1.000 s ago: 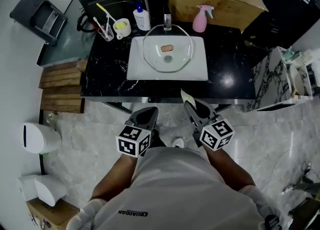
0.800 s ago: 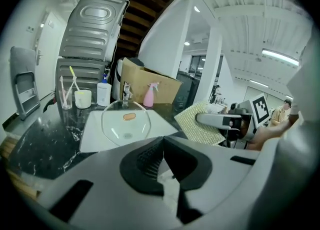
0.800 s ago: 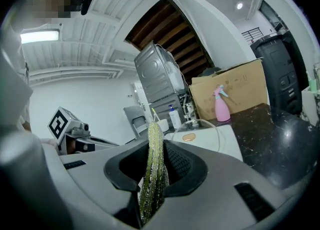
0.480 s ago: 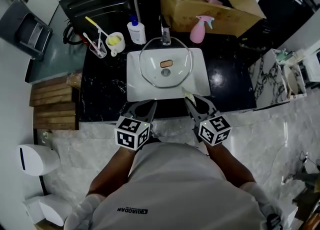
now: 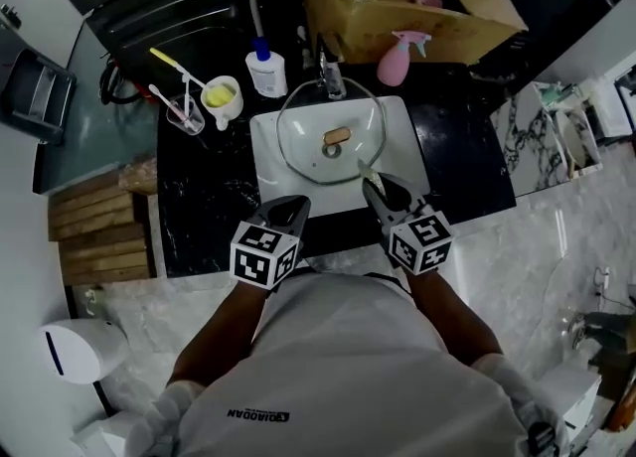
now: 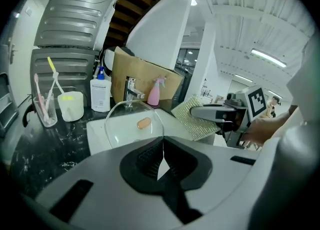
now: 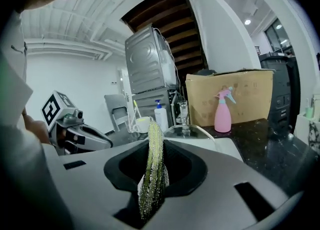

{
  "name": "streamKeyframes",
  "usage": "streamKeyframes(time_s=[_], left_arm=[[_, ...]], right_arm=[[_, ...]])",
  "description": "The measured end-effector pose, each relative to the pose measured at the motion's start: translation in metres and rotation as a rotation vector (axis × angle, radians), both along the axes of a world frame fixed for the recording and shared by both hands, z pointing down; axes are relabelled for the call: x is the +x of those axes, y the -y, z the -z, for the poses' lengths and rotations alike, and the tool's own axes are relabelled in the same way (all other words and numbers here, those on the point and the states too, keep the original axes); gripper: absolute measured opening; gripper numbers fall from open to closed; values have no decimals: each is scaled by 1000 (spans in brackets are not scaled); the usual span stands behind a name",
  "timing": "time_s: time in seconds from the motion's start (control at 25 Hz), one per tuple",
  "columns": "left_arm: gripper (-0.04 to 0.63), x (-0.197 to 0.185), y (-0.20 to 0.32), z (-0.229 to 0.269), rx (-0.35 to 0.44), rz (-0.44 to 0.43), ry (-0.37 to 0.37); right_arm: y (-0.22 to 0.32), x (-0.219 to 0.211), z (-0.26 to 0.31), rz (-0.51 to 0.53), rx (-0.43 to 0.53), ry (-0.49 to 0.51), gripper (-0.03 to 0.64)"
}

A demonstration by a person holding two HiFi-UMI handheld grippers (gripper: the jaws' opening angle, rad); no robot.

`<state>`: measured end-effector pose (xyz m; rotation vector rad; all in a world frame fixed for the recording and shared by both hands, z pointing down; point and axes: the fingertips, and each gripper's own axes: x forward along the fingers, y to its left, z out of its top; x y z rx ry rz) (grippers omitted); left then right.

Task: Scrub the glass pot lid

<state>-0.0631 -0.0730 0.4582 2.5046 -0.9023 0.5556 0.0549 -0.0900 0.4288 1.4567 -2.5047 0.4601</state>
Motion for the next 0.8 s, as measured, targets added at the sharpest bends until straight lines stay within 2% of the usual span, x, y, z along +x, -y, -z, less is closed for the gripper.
streamKeyframes(time_s=[0.12, 0.28, 0.36, 0.56, 0.8], left_arm=[[15, -9, 9, -11, -9, -35, 14], [15, -16, 22, -25, -28, -42, 22], [15, -17, 29, -27, -33, -26, 19], [15, -17, 43, -32, -39, 28, 25], [15, -6, 53, -31, -55, 119, 22]], right_arm=[[15, -3, -11, -30, -6, -76, 89], [41, -5, -29, -9, -10, -257, 89], [57, -4, -35, 8, -6, -333, 89], [99, 3, -55, 40, 9, -448, 89], [118, 2, -83, 162, 8, -593, 89]])
